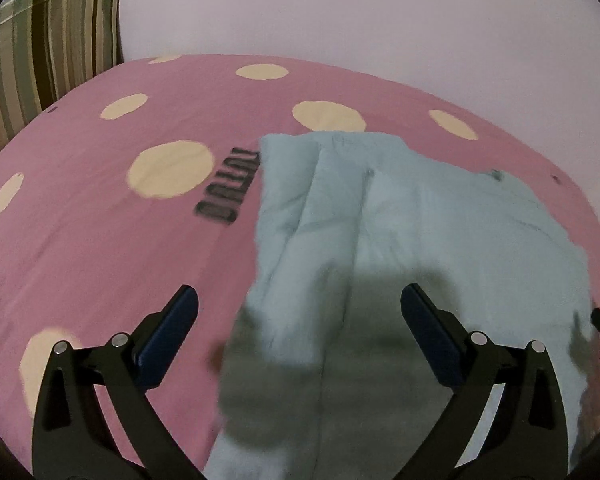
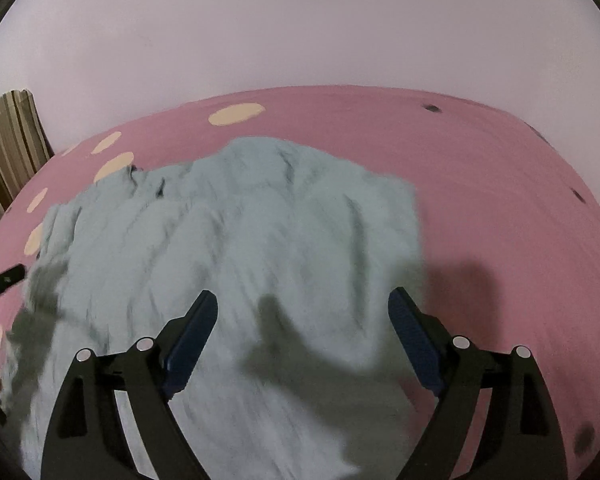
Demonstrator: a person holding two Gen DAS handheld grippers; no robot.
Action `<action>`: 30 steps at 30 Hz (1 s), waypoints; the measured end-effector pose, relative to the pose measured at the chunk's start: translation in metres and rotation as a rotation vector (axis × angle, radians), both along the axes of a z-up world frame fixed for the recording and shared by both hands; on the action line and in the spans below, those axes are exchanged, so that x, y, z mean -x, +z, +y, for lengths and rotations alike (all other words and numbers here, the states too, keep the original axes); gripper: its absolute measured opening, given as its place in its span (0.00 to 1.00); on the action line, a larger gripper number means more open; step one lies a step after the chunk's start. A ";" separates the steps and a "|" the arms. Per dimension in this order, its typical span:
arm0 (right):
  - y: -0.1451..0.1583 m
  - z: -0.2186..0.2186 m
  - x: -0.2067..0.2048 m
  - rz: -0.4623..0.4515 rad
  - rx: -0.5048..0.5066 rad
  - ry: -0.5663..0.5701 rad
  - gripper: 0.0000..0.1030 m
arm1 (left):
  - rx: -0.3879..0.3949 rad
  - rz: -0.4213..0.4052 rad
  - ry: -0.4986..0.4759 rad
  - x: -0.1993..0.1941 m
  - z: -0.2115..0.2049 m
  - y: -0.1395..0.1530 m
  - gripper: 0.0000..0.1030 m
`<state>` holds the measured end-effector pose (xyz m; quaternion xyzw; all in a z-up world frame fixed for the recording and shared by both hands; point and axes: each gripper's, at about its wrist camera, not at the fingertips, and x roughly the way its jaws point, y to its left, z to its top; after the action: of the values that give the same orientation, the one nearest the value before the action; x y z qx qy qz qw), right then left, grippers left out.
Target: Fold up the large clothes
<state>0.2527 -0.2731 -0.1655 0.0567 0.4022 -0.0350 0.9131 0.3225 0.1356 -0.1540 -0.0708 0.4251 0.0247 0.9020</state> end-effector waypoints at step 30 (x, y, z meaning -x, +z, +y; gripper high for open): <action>-0.044 -0.018 0.239 0.123 -0.232 -0.003 0.27 | 0.242 0.122 -0.054 0.245 0.035 -0.025 0.32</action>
<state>0.0137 -0.2909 -0.2100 0.1604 0.4585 0.0072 0.8740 0.0773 0.1710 -0.1794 -0.1659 0.4807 -0.0466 0.8598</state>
